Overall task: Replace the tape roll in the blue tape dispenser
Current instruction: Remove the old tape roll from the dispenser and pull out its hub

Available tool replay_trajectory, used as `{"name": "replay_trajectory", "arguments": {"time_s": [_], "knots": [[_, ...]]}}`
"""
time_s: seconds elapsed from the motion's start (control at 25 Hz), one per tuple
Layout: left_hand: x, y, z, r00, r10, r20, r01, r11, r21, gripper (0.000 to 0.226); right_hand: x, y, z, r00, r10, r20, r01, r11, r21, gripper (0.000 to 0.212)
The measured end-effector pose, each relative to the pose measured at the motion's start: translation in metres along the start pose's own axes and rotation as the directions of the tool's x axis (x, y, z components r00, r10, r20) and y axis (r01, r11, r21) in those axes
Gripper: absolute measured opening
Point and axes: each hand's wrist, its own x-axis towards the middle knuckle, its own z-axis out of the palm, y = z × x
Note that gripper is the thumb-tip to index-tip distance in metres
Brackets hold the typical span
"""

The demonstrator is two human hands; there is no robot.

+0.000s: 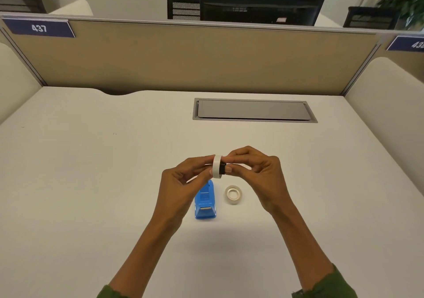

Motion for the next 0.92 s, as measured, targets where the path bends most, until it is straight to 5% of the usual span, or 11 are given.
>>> {"name": "replay_trajectory", "arguments": {"time_s": [0.28, 0.56, 0.92], "knots": [[0.001, 0.006, 0.001, 0.999, -0.031, -0.028, 0.031, 0.999, 0.023, 0.030, -0.006, 0.000, 0.004, 0.999, 0.027, -0.036, -0.020, 0.983, 0.183, 0.013], [0.001, 0.011, 0.007, 0.992, -0.088, -0.087, 0.084, 0.995, -0.054, 0.032, -0.003, -0.004, -0.003, 0.990, 0.039, 0.133, -0.066, 0.976, 0.208, 0.025], [-0.001, 0.015, 0.006, 0.990, -0.051, -0.133, 0.047, 0.998, -0.029, 0.037, -0.007, 0.002, -0.004, 0.995, 0.035, 0.092, -0.054, 0.974, 0.220, 0.023]]}}
